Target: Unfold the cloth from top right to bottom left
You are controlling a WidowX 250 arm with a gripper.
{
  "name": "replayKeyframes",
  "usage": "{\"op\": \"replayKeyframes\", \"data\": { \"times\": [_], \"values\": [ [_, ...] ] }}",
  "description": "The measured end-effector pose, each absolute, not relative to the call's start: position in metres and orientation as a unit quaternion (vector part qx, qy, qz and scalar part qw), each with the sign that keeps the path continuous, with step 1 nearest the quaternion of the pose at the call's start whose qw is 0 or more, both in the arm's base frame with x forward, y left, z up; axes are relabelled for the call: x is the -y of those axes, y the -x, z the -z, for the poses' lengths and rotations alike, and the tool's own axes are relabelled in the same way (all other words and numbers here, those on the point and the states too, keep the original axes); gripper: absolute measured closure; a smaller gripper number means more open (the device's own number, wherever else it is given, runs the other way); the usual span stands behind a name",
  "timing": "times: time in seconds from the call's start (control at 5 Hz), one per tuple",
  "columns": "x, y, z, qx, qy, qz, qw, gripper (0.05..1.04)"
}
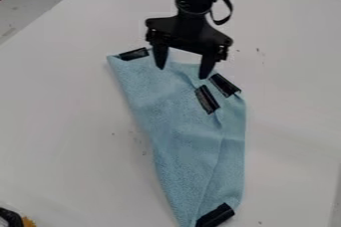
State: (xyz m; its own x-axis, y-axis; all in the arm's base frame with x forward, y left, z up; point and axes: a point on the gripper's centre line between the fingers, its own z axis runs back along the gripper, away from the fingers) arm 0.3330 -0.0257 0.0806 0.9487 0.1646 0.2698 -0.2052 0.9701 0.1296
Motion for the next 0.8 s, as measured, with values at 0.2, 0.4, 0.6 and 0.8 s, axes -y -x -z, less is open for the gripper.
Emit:
{"op": "replayKeyframes", "data": {
  "times": [0.2,0.4,0.6,0.8],
  "values": [
    [0.049,-0.351,-0.066,0.120,-0.058,-0.073,0.988,0.083],
    [0.059,-0.367,-0.056,0.107,-0.047,-0.066,0.991,0.083],
    [0.064,-0.373,-0.045,0.099,-0.036,-0.060,0.993,0.083],
    [0.055,-0.374,-0.039,0.096,-0.027,-0.069,0.993,0.083]
  ]
}}
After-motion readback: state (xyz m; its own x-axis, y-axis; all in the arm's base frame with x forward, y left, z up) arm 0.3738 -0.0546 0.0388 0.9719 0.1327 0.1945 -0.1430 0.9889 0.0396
